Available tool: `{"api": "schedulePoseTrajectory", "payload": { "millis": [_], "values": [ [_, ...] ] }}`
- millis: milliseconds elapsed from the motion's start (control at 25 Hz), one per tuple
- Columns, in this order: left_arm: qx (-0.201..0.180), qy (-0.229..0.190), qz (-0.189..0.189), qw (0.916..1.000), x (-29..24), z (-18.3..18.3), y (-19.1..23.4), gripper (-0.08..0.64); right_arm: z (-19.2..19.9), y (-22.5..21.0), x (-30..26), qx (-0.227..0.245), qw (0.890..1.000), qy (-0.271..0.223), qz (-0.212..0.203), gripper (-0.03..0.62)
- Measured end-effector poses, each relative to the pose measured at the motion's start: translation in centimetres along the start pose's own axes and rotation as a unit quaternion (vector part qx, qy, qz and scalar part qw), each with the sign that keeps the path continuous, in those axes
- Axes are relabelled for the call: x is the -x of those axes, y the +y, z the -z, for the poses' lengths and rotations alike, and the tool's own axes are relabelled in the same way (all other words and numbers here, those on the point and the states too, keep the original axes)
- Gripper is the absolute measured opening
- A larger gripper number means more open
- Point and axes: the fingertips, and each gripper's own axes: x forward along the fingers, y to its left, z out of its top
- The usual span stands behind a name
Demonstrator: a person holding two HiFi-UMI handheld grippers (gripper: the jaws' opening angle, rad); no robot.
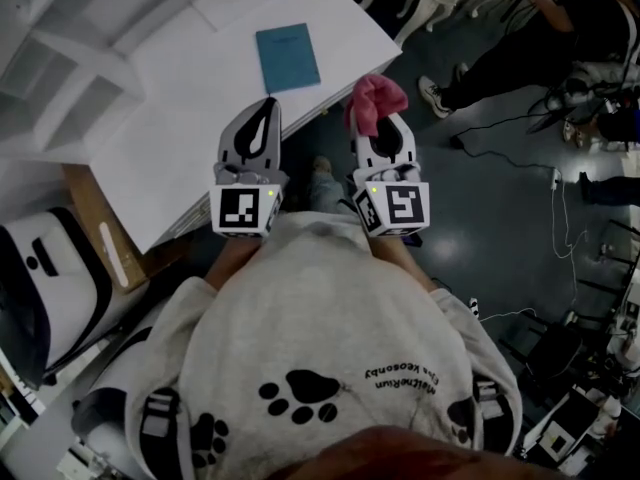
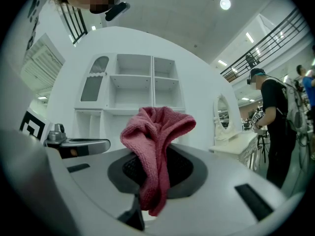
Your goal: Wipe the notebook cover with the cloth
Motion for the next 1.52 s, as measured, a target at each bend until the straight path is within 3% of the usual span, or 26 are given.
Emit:
{"api": "schedulePoseTrajectory", "payload": {
  "millis": [200,920,1520],
  "values": [
    [-0.003,0.005,-0.005,1.0,-0.9,0.7,0.0,0.012,0.2,-0.9,-1.4,0.001,1.0,-0.004,-0.014,0.074],
    [-0.004,0.002,-0.079,0.9969,-14.4,1.5,7.9,0.012,0.5,-6.0,-18.9,0.009,0.994,0.006,-0.107,0.074],
    [-0.008,0.012,-0.124,0.9922,-18.7,3.1,10.5,0.012,2.4,-7.3,-25.4,0.009,0.984,0.024,-0.176,0.074]
  ]
}}
